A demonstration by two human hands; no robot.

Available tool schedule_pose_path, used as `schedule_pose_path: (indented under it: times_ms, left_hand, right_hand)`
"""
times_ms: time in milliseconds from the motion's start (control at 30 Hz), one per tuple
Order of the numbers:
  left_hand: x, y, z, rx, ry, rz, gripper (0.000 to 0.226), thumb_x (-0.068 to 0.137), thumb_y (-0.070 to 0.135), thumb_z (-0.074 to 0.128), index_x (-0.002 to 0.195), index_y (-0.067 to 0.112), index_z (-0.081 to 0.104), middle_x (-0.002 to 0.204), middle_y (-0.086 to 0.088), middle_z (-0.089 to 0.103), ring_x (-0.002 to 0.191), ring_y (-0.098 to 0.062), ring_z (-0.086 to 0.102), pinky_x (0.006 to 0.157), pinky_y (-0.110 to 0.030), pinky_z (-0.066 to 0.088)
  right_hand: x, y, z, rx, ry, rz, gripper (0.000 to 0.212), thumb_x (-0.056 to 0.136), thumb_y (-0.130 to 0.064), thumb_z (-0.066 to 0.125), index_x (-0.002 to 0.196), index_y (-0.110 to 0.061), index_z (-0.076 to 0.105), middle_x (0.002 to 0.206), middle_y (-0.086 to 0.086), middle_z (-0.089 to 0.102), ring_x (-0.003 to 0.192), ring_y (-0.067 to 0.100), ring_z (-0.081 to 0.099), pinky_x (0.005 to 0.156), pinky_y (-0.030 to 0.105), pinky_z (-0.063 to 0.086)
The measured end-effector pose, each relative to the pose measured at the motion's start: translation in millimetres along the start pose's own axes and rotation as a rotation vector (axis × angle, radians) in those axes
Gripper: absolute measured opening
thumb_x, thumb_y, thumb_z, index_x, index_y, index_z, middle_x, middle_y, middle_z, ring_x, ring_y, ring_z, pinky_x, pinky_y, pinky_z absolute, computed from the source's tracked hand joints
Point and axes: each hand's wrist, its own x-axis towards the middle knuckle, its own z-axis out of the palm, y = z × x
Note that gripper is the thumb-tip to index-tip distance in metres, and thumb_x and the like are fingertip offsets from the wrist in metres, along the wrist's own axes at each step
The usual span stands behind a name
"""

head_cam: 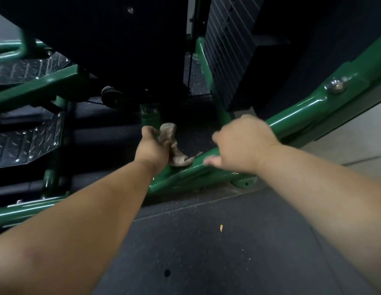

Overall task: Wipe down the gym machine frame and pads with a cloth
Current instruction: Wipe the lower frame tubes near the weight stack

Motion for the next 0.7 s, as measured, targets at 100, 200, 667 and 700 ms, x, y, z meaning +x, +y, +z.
schedule_pose_path:
  times_ms: [100, 200, 667, 700]
  left_hand:
    - [18.9, -17.8, -1.7, 0.272, -0.010, 0.113, 0.016, 0.099, 0.014, 0.057, 0.105, 0.026, 0.048, 0.100, -0.001, 0.064, 0.081, -0.022, 0.062, 0.075, -0.036, 0.046]
    - [40.5, -31.9, -4.3, 0.511, -0.065, 0.175, 0.029, 0.090, 0.009, 0.072, 0.103, 0.027, 0.054, 0.116, -0.003, 0.053, 0.098, -0.030, 0.062, 0.084, -0.035, 0.050]
    - [122.0, -80.0, 30.1, 0.895, -0.430, 0.464, 0.112, 0.083, -0.015, 0.061, 0.161, 0.051, 0.015, 0.174, 0.017, 0.009, 0.152, -0.029, 0.035, 0.126, -0.045, 0.033]
    - [124.8, -82.5, 32.1, 0.893, -0.397, 0.504, 0.110, 0.085, -0.013, 0.063, 0.162, 0.051, 0.016, 0.174, 0.017, 0.009, 0.151, -0.030, 0.037, 0.126, -0.045, 0.033]
  right_hand:
    - [7.7, -10.4, 0.9, -0.090, -0.151, -0.055, 0.074, 0.080, -0.093, 0.045, 0.095, -0.024, 0.067, 0.074, -0.005, 0.058, 0.068, 0.023, 0.057, 0.066, 0.037, 0.041]
    - [8.6, -8.1, 3.8, -0.093, -0.133, -0.040, 0.064, 0.084, -0.087, 0.050, 0.098, -0.026, 0.065, 0.076, -0.006, 0.057, 0.071, 0.024, 0.057, 0.071, 0.037, 0.042]
    - [21.8, -13.4, 5.0, -0.102, -0.194, -0.072, 0.053, 0.095, -0.074, 0.050, 0.088, -0.021, 0.052, 0.076, -0.001, 0.052, 0.064, 0.022, 0.047, 0.072, 0.039, 0.042]
    - [21.6, -13.2, 5.5, -0.096, -0.180, -0.070, 0.052, 0.095, -0.073, 0.050, 0.088, -0.022, 0.052, 0.075, -0.001, 0.051, 0.063, 0.022, 0.045, 0.072, 0.039, 0.040]
